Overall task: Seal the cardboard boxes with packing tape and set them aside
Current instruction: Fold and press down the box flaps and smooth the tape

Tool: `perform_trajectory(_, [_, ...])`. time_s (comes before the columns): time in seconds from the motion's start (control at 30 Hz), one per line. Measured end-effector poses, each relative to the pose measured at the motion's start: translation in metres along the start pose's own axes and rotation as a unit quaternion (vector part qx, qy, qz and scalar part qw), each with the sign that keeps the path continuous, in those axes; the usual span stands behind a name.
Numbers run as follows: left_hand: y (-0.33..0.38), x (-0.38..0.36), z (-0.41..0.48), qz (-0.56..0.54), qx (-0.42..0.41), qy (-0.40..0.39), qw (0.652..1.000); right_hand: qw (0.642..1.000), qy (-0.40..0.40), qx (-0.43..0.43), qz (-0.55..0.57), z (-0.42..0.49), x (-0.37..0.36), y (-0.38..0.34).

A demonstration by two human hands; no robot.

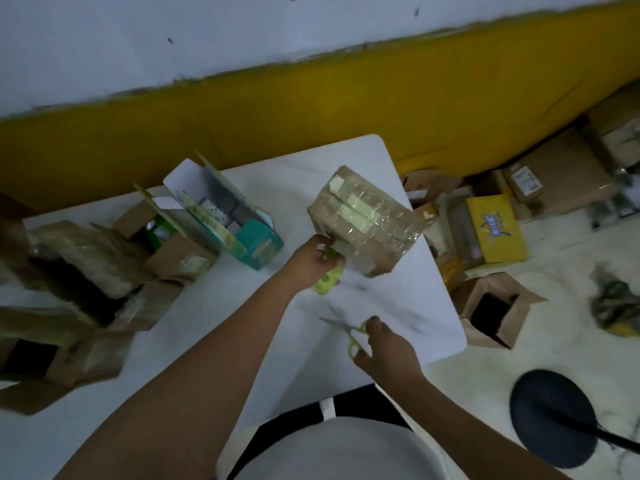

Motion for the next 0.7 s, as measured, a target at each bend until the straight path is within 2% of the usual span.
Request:
perform_trajectory(0.1, [0.011, 0.007, -0.006, 0.008, 0.002, -0.012, 1.0, 0.989, 0.121, 0.038, 0.075, -0.043, 0.07, -0.005])
perform_trajectory(0.17, [0.018, 0.007, -0.012, 0.002, 0.017, -0.011, 1.0, 0.965, 0.215, 0.094, 0.116, -0.047, 0.119, -0.039])
perform_trajectory(0.2, [0.022, 0.007, -0.016, 0.031, 0.012, -0.013, 0.999, 0.956, 0.235, 0.11, 0.135, -0.038, 0.139, -0.06])
perform_trajectory(0.3, [0.024, 0.007, -0.028, 0.075, -0.011, -0.026, 0.997, 0.946, 0.224, 0.11, 0.205, 0.014, 0.175, -0.109])
perform_trajectory(0.47, [0.021, 0.012, -0.053, -0.021, -0.018, -0.037, 0.999, 0.95, 0.293, 0.087, 0.07, 0.072, 0.177, -0.109])
perform_trajectory(0.57, [0.027, 0.007, -0.06, -0.04, -0.026, -0.03, 0.998, 0.949, 0.278, 0.108, 0.1, 0.09, 0.191, -0.1])
perform_trajectory(0.7, [0.044, -0.003, -0.065, -0.06, -0.035, -0.036, 0.997, 0.979, 0.143, 0.113, 0.089, 0.11, 0.21, -0.092])
Point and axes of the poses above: each hand's wrist, its own z-axis towards the middle knuckle, its own x-axis out of the back of the hand, y = z × x, the point moved 4 cm from there along z, towards the middle knuckle, and after that the axes turned 12 degrees about -x, right-handed, at the moved point
